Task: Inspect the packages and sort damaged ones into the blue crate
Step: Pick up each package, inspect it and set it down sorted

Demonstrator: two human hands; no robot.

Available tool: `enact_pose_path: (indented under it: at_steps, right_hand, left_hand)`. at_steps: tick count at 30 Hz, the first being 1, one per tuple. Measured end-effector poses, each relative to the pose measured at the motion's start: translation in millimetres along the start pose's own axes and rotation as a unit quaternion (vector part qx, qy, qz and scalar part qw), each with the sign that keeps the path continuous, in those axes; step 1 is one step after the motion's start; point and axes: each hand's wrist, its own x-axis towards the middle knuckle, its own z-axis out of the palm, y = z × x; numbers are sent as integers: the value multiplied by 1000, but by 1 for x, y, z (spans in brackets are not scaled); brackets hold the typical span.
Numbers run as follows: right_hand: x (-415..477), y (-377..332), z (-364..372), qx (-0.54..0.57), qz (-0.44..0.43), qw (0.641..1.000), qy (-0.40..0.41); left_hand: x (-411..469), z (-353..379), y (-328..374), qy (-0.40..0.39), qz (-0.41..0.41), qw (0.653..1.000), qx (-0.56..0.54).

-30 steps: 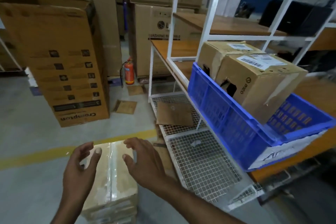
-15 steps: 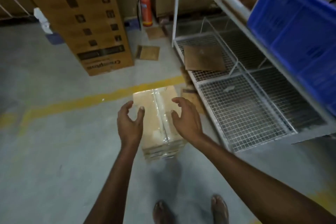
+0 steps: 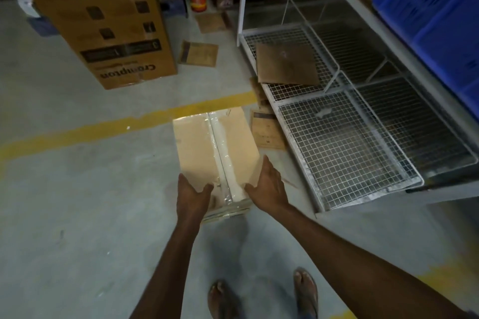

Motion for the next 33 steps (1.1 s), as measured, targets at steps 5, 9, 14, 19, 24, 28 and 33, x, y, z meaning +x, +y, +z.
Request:
enact_pose_path:
  at_steps: [5,9,14,19,24,28,33]
  right_hand:
    - [6,10,8,-47,-48,996,-60]
    - [15,10,15,-68,-64,994,-65]
    - [14,3,10,-56,-64,996,-19]
    - [2,-10,-25,-48,-77,995,36]
    - [-24,-27,-82,-43,-129,986,92]
    - [-60,-39,-133,-37,-181,977,107]
    - [-111,-30,-211,-16,-252,967,43]
  left_hand:
    - [7,5,-4,-11,29,999,36]
    - [10,10,-3,-13,15,999,46]
    - [6,17,-6,24,-17,998,53]
    - [-20,17,5,71,16,997,-20]
    - [-69,11,58,122,82,987,-67]
    - [-113,-1,112,168,112,978,-41]
    - [-192,-13,163,215,133,967,-25]
